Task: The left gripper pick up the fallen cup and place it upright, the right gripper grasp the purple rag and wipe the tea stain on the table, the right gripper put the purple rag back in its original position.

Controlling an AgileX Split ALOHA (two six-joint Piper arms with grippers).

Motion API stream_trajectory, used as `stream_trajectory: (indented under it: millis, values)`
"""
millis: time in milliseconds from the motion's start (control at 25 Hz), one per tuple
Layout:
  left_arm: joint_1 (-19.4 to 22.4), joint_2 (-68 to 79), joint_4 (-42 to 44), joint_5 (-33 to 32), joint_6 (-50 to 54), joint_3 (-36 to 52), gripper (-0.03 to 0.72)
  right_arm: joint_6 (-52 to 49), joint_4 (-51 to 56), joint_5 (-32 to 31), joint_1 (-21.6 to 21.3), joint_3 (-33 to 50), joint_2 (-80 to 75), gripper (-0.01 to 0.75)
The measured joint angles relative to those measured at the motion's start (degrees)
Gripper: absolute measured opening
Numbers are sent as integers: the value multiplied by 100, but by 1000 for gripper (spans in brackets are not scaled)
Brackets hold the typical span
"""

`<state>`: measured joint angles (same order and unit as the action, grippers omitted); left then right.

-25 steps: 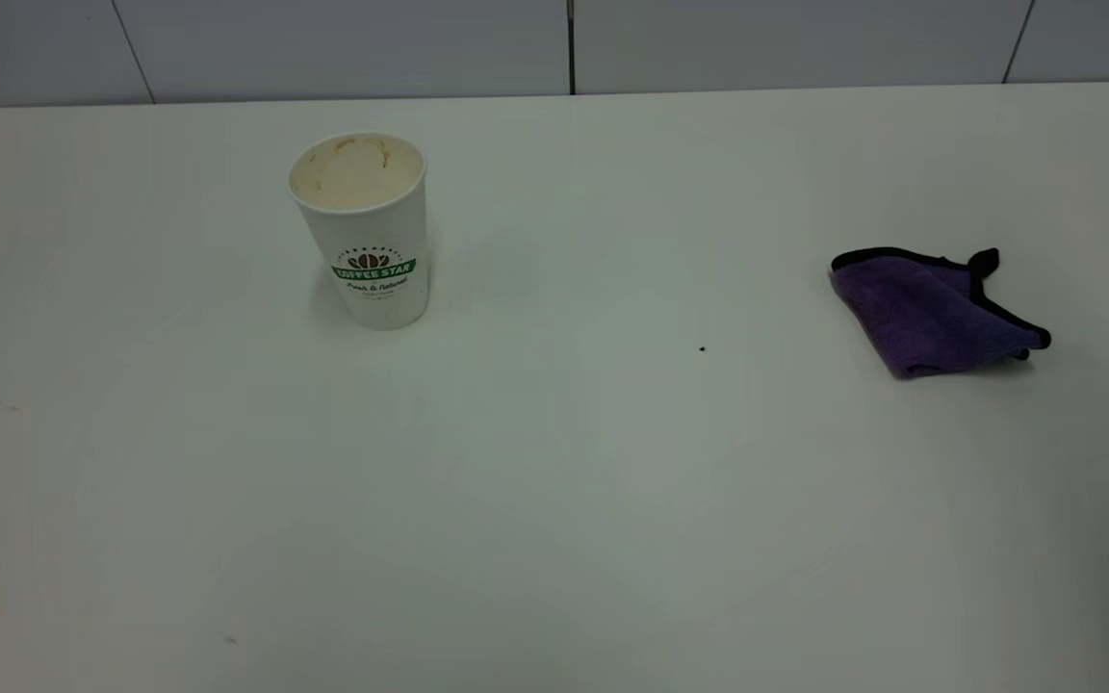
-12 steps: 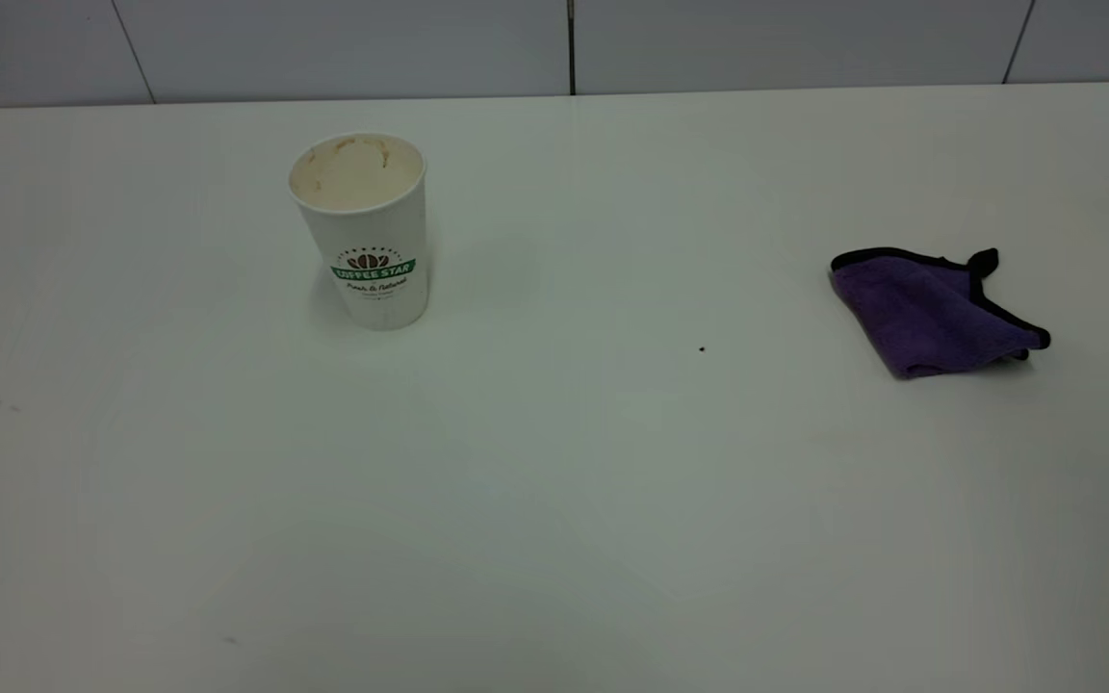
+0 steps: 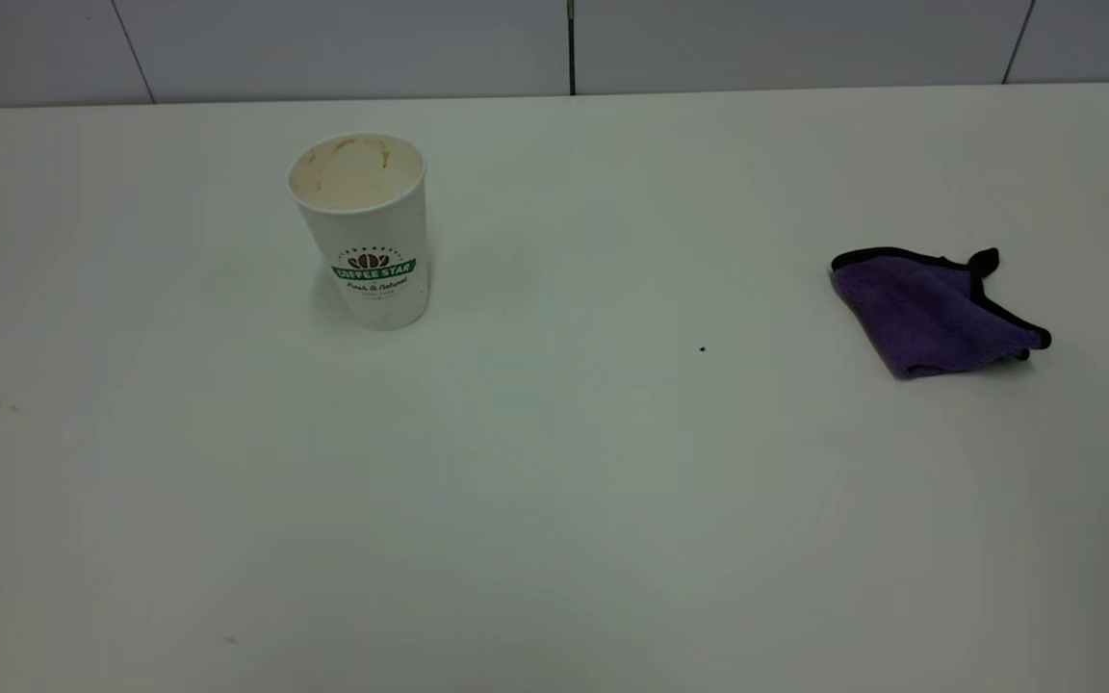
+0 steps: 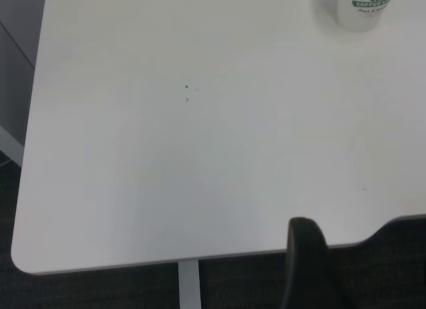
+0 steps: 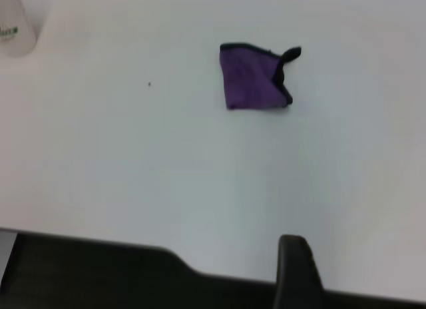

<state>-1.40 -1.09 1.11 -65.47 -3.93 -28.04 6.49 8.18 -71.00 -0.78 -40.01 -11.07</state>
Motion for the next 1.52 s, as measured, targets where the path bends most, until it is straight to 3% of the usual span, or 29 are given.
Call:
stream_trajectory:
  millis: [480, 1120, 1520]
  values:
    - [0, 0, 0, 0, 6, 0, 449, -15, 16, -2, -6, 0, 1171, 498]
    - [0, 0, 0, 0, 6, 0, 449, 478, -179, 9, -6, 13, 1236, 498]
    - [0, 0, 0, 0, 1, 0, 449, 406, -134, 104, -6, 1046, 1236, 498]
